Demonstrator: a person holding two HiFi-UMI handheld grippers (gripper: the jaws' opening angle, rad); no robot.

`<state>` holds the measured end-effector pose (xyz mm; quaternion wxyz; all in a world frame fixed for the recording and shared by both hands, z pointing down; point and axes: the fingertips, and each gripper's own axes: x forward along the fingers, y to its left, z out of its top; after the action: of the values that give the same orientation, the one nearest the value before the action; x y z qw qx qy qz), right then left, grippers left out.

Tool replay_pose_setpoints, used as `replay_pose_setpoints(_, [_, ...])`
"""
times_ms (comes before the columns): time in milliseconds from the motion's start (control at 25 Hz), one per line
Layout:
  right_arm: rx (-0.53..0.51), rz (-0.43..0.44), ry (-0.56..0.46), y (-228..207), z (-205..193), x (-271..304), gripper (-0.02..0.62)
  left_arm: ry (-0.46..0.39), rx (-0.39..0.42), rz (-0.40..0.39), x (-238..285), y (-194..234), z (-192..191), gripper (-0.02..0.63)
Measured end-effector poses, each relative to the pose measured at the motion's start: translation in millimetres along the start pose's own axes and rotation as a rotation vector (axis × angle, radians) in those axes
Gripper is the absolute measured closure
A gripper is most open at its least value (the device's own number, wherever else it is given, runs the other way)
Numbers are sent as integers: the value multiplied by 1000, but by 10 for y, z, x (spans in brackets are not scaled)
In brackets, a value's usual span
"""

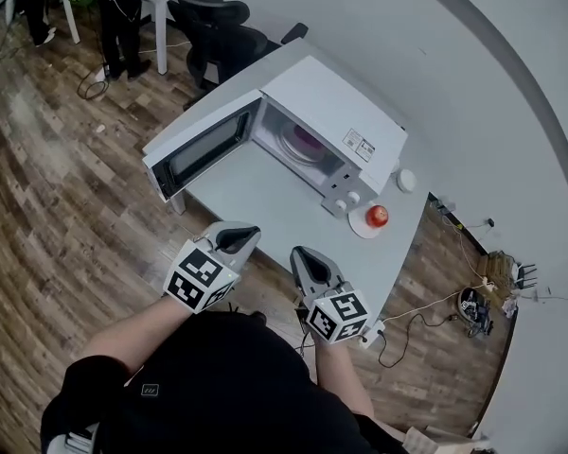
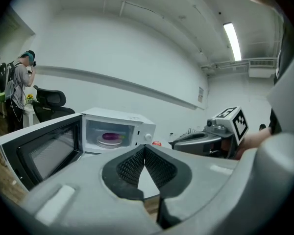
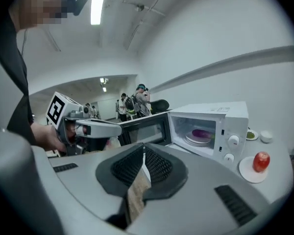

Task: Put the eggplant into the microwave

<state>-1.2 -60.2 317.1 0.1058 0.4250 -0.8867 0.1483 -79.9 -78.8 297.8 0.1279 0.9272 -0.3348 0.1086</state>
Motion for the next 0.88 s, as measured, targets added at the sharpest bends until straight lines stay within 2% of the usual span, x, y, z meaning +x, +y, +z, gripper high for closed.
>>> replay_pose_setpoints(280, [97,159,-110,-90,252,-694,578,-55,-60,21,138,-516,286,597])
replay_pose_setpoints(400, [110,192,-153,-100,441,-919,580,-74,-58,28,156,-696,402,597])
replay_pose_setpoints(640, [141,173,-238,-139,765,-1074,580,-116,9,-40,102,-881,718,597])
replay_pose_setpoints(880, [89,132,-238,-53,843,-980,580,-117,166,-12,-23,-766,894,597])
